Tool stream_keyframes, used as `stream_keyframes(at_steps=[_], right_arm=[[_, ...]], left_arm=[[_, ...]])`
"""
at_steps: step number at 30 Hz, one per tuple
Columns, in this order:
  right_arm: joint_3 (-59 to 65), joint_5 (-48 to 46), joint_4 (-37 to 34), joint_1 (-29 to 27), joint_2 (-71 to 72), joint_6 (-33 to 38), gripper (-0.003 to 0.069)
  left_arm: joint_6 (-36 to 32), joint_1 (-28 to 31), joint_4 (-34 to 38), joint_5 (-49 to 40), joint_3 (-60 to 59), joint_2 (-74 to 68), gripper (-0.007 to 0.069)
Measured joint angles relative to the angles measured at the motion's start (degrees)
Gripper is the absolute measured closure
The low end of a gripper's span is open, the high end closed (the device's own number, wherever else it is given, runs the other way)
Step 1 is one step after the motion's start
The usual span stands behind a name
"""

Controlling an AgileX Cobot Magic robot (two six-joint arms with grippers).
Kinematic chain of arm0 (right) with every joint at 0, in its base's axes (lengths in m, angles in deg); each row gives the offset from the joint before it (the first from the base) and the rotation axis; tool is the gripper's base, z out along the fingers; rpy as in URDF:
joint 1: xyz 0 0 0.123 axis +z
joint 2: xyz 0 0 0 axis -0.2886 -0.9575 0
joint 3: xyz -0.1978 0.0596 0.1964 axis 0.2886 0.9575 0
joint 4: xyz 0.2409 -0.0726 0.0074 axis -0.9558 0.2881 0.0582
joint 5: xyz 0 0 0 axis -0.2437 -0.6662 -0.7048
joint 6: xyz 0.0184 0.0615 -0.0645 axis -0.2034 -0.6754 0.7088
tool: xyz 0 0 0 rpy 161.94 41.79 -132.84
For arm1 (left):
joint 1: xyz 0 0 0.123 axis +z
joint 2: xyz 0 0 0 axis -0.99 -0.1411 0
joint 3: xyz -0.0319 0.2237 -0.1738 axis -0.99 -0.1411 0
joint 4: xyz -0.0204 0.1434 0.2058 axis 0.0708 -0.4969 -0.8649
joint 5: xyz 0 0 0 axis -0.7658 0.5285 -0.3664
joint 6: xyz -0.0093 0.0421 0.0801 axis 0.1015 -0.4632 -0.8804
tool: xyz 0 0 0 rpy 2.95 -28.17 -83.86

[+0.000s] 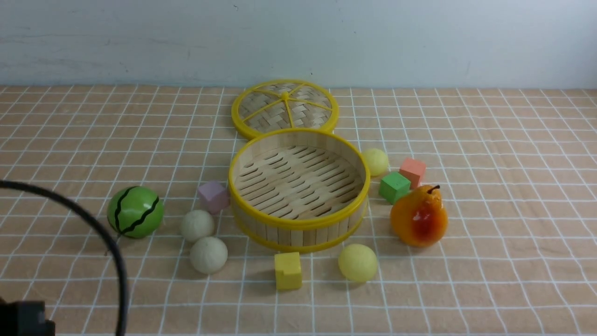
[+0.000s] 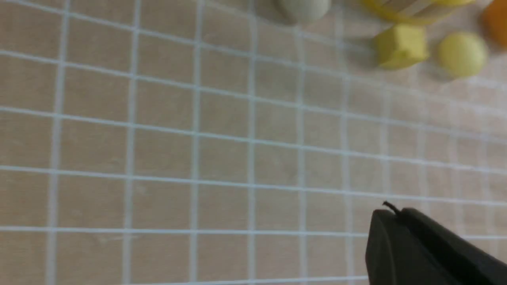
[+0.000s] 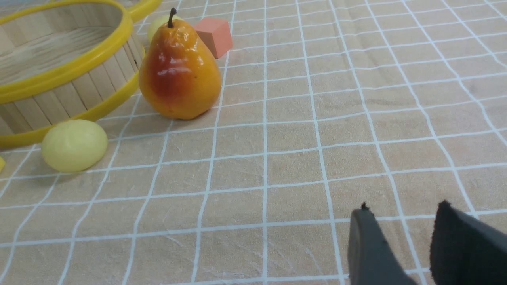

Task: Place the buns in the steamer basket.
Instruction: Use the left arm to grab a steamed stuffed bun

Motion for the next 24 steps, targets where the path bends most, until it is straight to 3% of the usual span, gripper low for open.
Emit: stream_keyframes(at_steps=[7,10,12,17,20,24], right_arm=[[0.0,0.0,0.0,0.0,0.0,0.0,0.042],[0.0,0.0,0.0,0.0,0.0,0.0,0.042],[0.0,0.0,0.0,0.0,0.0,0.0,0.042],[0.0,0.0,0.0,0.0,0.0,0.0,0.042],[0.0,0.0,0.0,0.0,0.0,0.0,0.042],[0.0,0.0,0.0,0.0,0.0,0.0,0.042]], left_arm=[[-6.6,-3.2,1.1,4.3,7.5,-19.6,0.0638],[-7.4,-11.6,1.5,6.7,10.6,-26.6,0.0638],[-5.0,-17.3,-0.9,8.1,13.0,-31.3,0.0638],[1.7,-20.1,-9.0,11.2,19.4,-40.5,0.0633],[2.7,-20.1,-12.4,12.2,23.0,-45.8,0.0587],[3.1,-20.1,-14.9,12.6,27.5,-52.6,0.0465]])
